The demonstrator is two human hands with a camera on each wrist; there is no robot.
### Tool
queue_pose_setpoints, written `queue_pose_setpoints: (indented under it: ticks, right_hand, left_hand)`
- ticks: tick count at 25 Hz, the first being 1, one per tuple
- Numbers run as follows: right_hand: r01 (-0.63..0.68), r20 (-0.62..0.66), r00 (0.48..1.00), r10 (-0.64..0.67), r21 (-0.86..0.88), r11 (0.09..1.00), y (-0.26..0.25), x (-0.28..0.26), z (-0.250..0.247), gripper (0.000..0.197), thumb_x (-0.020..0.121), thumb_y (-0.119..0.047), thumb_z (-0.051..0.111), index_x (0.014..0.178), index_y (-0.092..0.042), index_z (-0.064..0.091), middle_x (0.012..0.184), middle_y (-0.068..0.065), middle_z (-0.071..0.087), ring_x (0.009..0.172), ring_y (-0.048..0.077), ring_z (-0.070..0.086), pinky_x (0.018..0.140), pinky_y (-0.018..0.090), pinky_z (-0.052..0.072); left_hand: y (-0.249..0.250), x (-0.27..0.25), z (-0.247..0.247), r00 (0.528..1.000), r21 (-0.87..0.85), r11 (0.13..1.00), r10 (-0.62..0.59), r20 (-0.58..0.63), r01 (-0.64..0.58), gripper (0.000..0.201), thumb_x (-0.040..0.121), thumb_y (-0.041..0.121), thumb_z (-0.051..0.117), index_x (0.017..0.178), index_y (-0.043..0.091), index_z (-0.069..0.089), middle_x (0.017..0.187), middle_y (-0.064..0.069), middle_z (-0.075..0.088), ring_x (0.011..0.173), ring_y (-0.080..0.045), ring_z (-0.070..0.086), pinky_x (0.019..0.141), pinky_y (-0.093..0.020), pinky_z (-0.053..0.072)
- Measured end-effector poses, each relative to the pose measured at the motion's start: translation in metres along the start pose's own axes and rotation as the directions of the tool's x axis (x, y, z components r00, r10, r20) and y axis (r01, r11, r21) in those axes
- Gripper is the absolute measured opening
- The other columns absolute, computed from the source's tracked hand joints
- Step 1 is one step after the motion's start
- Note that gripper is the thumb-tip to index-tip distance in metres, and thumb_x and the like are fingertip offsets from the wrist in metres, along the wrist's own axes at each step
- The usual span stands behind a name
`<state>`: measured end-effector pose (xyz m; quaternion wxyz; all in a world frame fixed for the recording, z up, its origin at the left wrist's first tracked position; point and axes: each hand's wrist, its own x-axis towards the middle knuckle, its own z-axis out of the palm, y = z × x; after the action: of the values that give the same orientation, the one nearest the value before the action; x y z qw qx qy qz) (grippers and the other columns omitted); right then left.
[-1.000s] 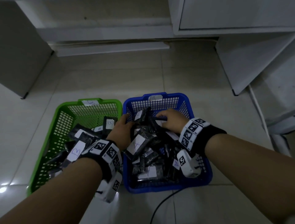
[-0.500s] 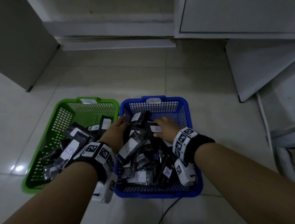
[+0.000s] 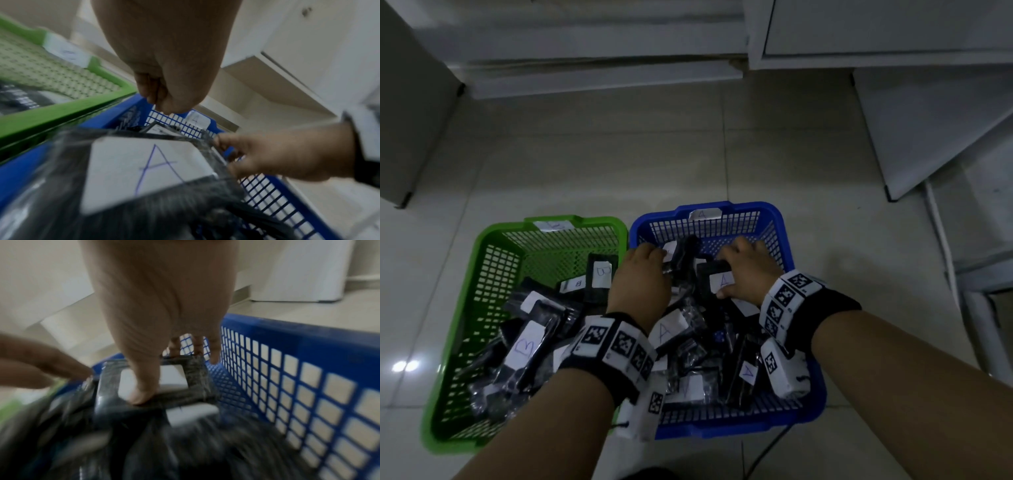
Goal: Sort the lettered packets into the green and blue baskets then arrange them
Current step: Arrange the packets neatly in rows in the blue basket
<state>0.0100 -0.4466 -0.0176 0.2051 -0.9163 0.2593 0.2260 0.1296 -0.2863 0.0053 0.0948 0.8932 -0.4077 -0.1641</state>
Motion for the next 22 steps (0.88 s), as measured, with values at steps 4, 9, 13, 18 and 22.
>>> queue_pose_setpoints:
  ticks: [4,9,13,18,22]
  right_hand:
    - [0.043,-0.105,0.994,-0.036,0.065,0.997,0.009,0.006,-0.013,0.034,0.087,-0.031,0.061,0.117,-0.017,0.051,0.123,0.005,0.054,0.109,0.029,0.042,0.084,0.034,0.034]
    - [-0.077,-0.348,0.932,0.099,0.077,0.994,0.006,-0.001,-0.023,0.024,0.089,-0.009,0.052,0.112,-0.011,0.057,0.113,0.013,0.06,0.103,0.033,0.055,0.075,0.035,0.04]
    - [-0.198,-0.258,0.945,0.199,0.031,0.98,0.0,0.005,-0.021,0.038,0.094,-0.011,0.047,0.131,-0.01,0.049,0.126,0.016,0.054,0.11,0.034,0.057,0.084,0.038,0.048]
    - [-0.247,-0.252,0.934,0.254,0.061,0.967,-0.006,0.019,-0.019,0.04,0.094,-0.007,0.041,0.133,-0.011,0.038,0.127,0.018,0.053,0.109,0.036,0.057,0.083,0.042,0.048]
    - [-0.281,-0.25,0.921,0.298,0.099,0.954,-0.008,0.025,-0.017,0.042,0.092,-0.008,0.044,0.133,-0.015,0.038,0.125,0.018,0.053,0.11,0.036,0.055,0.084,0.043,0.047]
  left_hand:
    - [0.004,0.032,0.004,0.977,0.013,0.998,-0.068,0.203,0.067,0.046,0.095,0.039,0.045,0.126,0.006,0.048,0.128,-0.016,0.047,0.112,-0.034,0.052,0.092,-0.042,0.045]
    - [0.005,0.047,0.008,0.933,0.072,0.994,-0.103,0.344,0.083,0.069,0.085,0.054,0.055,0.13,0.007,0.032,0.12,-0.024,0.052,0.101,-0.04,0.057,0.081,-0.046,0.053]
    - [0.005,0.053,0.009,0.911,0.139,0.989,-0.101,0.399,0.049,0.091,0.076,0.062,0.06,0.139,0.01,0.02,0.121,-0.023,0.054,0.109,-0.041,0.054,0.085,-0.047,0.052]
    - [0.0,0.05,0.006,0.934,-0.056,0.998,0.002,0.356,0.02,0.076,0.07,0.053,0.07,0.124,0.015,0.031,0.113,-0.02,0.052,0.092,-0.037,0.058,0.075,-0.046,0.054]
    - [-0.006,0.049,-0.001,0.976,-0.02,0.998,0.07,0.206,-0.068,0.069,0.07,0.059,0.063,0.116,0.015,0.038,0.112,-0.015,0.055,0.106,-0.036,0.051,0.086,-0.046,0.047]
